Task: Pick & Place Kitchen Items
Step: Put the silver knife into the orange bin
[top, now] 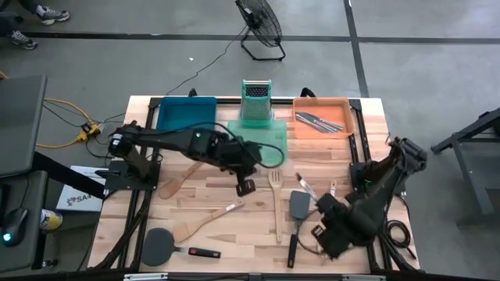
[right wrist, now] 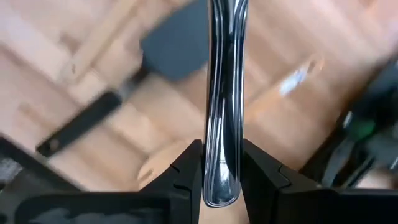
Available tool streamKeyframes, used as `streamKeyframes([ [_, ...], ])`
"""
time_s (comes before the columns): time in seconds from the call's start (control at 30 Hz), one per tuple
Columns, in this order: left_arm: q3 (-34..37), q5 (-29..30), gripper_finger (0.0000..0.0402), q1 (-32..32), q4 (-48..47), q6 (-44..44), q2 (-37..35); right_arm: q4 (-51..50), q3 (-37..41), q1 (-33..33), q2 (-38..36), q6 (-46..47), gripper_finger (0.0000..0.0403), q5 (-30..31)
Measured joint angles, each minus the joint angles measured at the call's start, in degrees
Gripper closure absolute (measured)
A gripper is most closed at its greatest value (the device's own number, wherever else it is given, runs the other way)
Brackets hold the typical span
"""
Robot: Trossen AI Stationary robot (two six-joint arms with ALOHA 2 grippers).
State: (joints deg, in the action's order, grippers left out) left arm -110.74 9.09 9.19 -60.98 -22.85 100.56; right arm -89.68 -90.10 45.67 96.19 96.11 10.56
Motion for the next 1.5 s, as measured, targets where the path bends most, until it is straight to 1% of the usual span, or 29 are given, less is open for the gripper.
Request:
streamKeyframes([
  [0.07,-0.3,1.1,0.0402,-0.7,1.8,-0.2,-1.0,-0.4,0.5,-2.9,-1.5,-5.1,0.033,2.1],
  [0.13,0.0,2.4,0.0402,-0.9,-0.2,-0.4,-2.1,-0.4,1.6,-6.8,-3.0,-10.7,0.033,3.2],
  [0.2,-0.2,3.5,0.0402,-1.4,1.4,-0.2,-2.7,-0.3,2.5,-10.6,-4.6,-15.4,0.033,4.7],
  [0.23,-0.1,3.6,0.0402,-1.4,0.3,-0.2,-3.4,-0.3,2.8,-12.8,-5.4,-18.0,0.033,5.6],
  [0.27,0.0,3.8,0.0402,-1.4,-1.5,-0.2,-3.8,-0.4,3.0,-15.2,-5.9,-20.3,0.033,6.4],
  [0.33,-0.2,4.8,0.0402,-1.8,-0.3,0.0,-4.5,-0.4,3.4,-19.6,-7.1,-25.2,0.033,7.4],
  [0.4,0.0,6.2,0.0402,-1.9,-3.2,0.1,-5.7,-0.3,3.4,-24.7,-7.8,-29.8,0.033,7.6],
  [0.5,-0.2,8.3,0.0402,-2.9,-3.6,1.5,-6.5,-0.3,3.4,-32.8,-8.8,-37.4,0.033,8.1],
  [0.57,0.0,8.3,0.0402,-4.1,-6.0,2.3,-6.9,-0.4,3.4,-38.5,-8.9,-42.4,0.033,9.0],
  [0.6,-0.1,8.3,0.0402,-4.7,-5.6,3.0,-7.0,-0.4,3.4,-41.2,-8.9,-44.7,0.033,9.1],
  [0.73,0.0,8.1,0.0402,-7.0,-9.7,6.0,-7.5,-0.3,4.9,-51.8,-8.9,-54.0,0.033,8.8],
  [0.87,0.0,7.8,0.0402,-9.6,-14.5,8.5,-7.6,-0.3,8.4,-61.7,-8.8,-60.3,0.033,7.9],
  [0.97,0.0,6.2,0.0402,-11.6,-18.0,11.5,-7.6,-0.3,11.9,-67.9,-8.8,-65.3,0.033,6.8],
  [1.03,0.0,4.8,0.0402,-12.8,-19.1,13.7,-7.6,-0.4,14.4,-71.3,-8.8,-71.0,0.033,6.4],
  [1.23,0.0,0.0,0.0402,-16.0,-19.7,20.6,-7.5,-0.2,20.3,-79.8,-8.6,-82.3,0.033,10.7],
  [1.37,0.0,-2.4,0.0402,-17.6,-19.7,23.7,-7.5,0.2,22.9,-84.4,-7.5,-85.5,0.033,17.4],
  [1.5,0.0,-3.5,0.0402,-18.0,-19.5,25.0,-7.5,2.2,24.4,-86.8,-5.5,-87.3,0.033,21.8],
])
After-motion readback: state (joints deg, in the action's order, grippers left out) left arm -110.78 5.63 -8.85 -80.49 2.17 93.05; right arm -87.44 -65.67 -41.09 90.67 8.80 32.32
